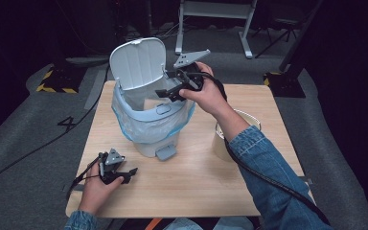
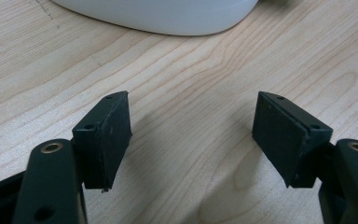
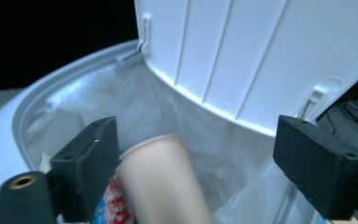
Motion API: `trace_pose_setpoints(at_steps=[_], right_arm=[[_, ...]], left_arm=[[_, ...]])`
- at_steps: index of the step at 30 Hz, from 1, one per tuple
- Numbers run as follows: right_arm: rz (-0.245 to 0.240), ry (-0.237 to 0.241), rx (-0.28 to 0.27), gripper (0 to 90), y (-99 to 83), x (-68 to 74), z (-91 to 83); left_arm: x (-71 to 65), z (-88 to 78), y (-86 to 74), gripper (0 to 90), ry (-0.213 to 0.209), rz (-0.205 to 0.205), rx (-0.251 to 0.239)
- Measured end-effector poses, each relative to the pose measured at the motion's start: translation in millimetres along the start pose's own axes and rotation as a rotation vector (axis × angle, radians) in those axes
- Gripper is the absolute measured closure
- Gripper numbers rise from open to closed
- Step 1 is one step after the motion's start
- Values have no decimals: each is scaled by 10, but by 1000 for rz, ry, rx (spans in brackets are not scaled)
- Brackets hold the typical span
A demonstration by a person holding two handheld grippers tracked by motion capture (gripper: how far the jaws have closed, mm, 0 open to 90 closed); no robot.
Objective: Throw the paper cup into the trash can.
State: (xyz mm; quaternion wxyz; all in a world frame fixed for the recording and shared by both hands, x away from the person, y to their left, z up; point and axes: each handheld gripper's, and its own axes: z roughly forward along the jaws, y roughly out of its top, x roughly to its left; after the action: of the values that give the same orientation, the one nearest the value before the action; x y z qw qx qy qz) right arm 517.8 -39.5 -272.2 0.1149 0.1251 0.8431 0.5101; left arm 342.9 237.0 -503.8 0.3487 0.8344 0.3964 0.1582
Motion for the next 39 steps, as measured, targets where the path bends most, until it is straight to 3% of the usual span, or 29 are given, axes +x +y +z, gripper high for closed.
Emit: trace_pose_setpoints(at_steps=[8, 19, 29, 39], right_arm=[[-38, 18, -19, 164, 13, 56, -178], [-15, -40, -27, 230, -36, 170, -792], [14, -87, -3, 265, -248, 234, -1335], [20, -101, 29, 250, -554, 251, -1749]], left_arm=[[2, 0, 0, 283, -4, -2, 0], [5, 1, 1, 282, -5, -2, 1], [10, 5, 5, 282, -6, -2, 1], [10, 5, 5, 282, -6, -2, 2]])
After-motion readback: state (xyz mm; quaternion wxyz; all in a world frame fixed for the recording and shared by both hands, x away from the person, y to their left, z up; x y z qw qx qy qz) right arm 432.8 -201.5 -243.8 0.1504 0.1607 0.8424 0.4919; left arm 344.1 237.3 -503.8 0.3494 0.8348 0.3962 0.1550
